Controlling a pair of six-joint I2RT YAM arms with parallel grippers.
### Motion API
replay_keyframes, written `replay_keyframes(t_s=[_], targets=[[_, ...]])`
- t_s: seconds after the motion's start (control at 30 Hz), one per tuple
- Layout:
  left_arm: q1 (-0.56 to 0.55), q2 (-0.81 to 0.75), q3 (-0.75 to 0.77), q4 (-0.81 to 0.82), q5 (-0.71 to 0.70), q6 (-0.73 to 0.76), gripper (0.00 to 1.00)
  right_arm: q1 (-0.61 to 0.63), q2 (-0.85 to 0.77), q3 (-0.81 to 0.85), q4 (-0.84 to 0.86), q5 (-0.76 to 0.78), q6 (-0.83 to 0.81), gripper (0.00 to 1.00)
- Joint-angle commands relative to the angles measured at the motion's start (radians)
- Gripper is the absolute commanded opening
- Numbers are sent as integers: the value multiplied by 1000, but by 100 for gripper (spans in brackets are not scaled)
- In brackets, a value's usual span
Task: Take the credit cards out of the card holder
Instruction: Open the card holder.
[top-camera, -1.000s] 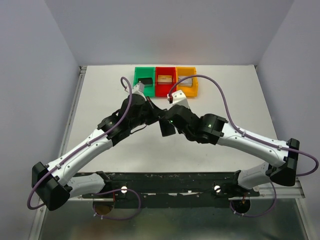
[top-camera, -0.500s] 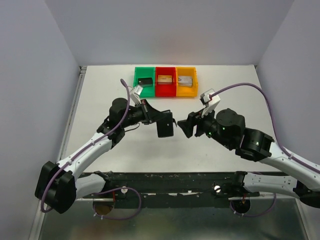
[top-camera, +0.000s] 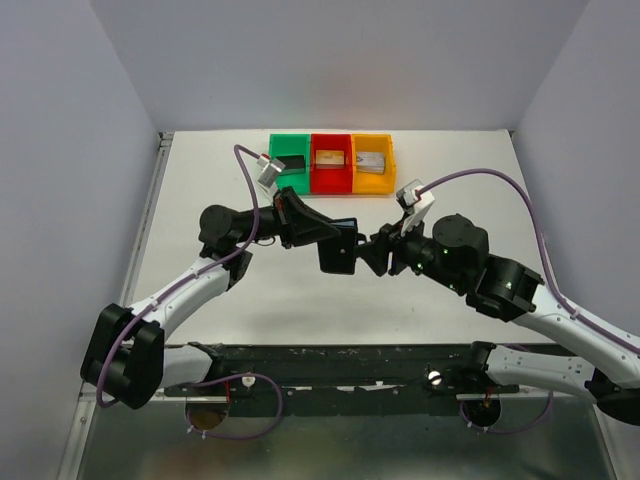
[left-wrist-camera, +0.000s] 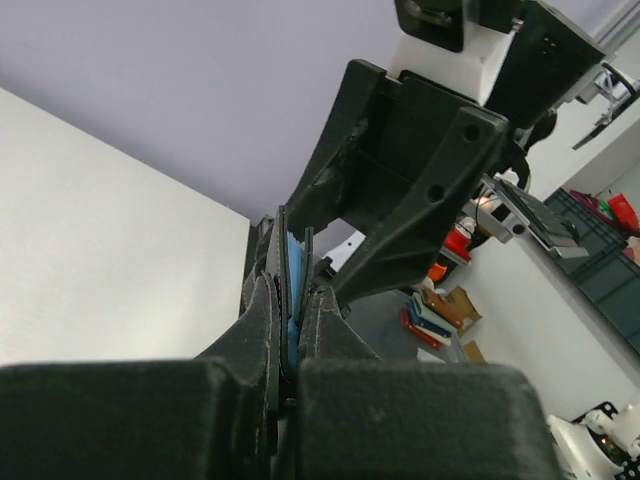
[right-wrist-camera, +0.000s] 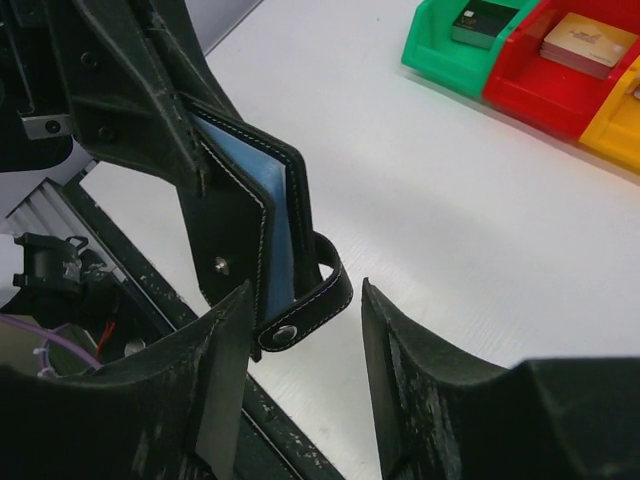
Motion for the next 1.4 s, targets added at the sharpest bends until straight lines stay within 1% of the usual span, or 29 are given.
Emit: replay_keyframes(t_s=[0.0, 0.17, 0.27, 0.37, 0.5, 0.67, 0.8, 1.1, 1.37], targets=[[8, 37, 17, 245, 87, -116, 0, -32, -21, -20, 20, -43, -4, 54], [8, 77, 20, 391, 110, -214, 0, -75, -33, -40, 23, -73, 5, 54], [9, 109, 29, 484, 115, -287, 0, -80, -39, -52, 43, -104, 9, 54], [9, 153, 46, 592, 117, -367, 0, -86, -59, -78, 101, -162, 15, 58], [9, 160, 60, 589, 123, -373, 0, -101, -83, -94, 134, -228, 31, 64], [9, 155, 78, 590, 126, -381, 0, -126, -77, -97, 143, -274, 40, 65], [11, 140, 80, 592, 124, -383, 0, -135, -68, -105, 151, -282, 49, 65], [9, 123, 89, 592, 121, -393, 0, -149, -50, -121, 203, -358, 83, 65], [9, 109, 84, 590, 123, -393, 0, -198, -67, -154, 217, -383, 118, 69]])
